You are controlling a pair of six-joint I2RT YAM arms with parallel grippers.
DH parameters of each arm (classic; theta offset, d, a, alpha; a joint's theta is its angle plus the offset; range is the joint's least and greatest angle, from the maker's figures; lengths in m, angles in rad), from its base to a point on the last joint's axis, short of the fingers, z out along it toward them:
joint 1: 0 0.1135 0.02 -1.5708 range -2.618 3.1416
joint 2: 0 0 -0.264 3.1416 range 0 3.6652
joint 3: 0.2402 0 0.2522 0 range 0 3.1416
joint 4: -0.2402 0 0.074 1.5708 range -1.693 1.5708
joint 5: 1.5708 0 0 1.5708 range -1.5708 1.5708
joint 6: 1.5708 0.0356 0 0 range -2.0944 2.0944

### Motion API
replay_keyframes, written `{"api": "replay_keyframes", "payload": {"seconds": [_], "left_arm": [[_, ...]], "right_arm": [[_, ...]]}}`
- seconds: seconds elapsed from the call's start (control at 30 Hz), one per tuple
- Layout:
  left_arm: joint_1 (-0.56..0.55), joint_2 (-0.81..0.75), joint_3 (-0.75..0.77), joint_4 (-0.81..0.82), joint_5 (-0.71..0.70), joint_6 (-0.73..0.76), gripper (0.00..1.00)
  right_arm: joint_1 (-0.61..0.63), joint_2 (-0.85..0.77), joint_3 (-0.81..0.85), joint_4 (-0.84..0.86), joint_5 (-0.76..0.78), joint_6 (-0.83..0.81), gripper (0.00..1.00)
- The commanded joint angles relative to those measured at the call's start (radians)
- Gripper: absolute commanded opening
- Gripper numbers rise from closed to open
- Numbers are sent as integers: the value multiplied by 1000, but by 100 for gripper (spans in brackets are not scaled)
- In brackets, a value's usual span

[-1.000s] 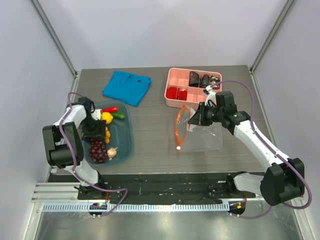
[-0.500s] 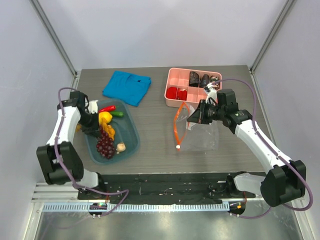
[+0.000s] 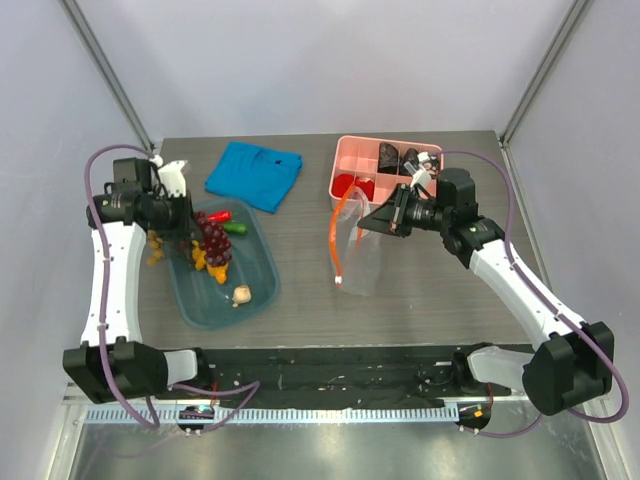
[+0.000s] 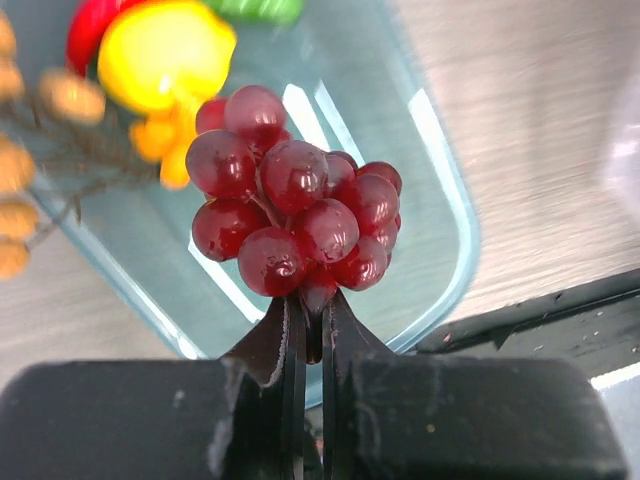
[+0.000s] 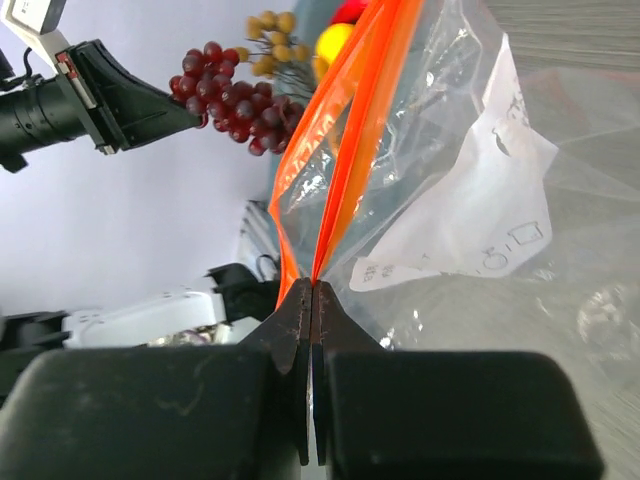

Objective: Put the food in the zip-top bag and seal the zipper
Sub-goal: Place the fake fruit in the zipper food storage bag.

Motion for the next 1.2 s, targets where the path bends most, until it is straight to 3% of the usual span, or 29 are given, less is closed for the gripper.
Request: {"api": "replay_keyframes", "payload": {"seconds": [0.0,0.17,0.33,0.57,0.93,1.17], "left_arm": [[-80,-79,116,77,65,-50,0],[-223,-72,261,138,47,-111,0],[-379,-7,381,224,39,-198,0],[-568,82,453,304,22,-238,0],[-735,180,622,358,2,-310,0],[-788,169,555,359,-3,-315,0]], "right_arm": [[24,26,-11,189,-61,152,1],[30,69,-41,263,-69,160,1],[33,112,-98,234,-26,85,1],[34,143,-91,254,-8,65,1],[47,141,-49,228,0,50,1],[53,146,-18,222,3,45,1]]}}
